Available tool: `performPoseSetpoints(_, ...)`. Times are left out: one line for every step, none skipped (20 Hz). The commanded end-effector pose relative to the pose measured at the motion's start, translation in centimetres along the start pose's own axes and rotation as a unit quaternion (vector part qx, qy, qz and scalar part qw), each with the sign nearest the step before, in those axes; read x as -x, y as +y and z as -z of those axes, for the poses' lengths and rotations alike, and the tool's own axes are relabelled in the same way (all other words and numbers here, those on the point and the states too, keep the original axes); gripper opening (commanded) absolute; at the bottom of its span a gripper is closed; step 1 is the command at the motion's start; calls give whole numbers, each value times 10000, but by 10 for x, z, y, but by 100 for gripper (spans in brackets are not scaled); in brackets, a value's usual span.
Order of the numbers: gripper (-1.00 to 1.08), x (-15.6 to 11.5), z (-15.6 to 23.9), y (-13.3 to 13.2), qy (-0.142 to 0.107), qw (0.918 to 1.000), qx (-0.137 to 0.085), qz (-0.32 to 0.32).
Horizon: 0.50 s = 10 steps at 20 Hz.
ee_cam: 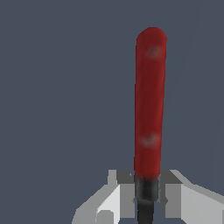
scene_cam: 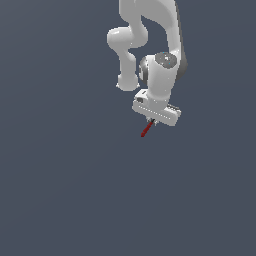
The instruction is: Pick up the object and move it to a goal position.
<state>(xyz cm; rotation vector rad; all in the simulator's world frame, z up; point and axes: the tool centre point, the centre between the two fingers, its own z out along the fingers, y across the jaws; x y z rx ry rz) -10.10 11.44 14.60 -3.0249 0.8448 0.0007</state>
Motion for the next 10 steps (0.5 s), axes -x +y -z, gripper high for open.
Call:
performPoseSetpoints(-100,9,8,3,1,10000,1,-2)
performPoseSetpoints(-100,12,10,4,3,10000,3,-3)
performPoseSetpoints(-100,15,12,4,3,10000,3,-3)
performPoseSetpoints(-100,17,14,5,3,10000,3,-3)
performPoseSetpoints(-100,18,15,5,3,10000,3,-3)
performPoseSetpoints(-100,20,17,6,3,10000,3,-3)
performPoseSetpoints(-100,21,18,6,3,10000,3,-3)
performPoseSetpoints(-100,22,18,6,3,10000,3,-3)
performPoseSetpoints(-100,22,19,6,3,10000,3,-3)
performPoseSetpoints(-100,23,19,6,3,10000,3,-3)
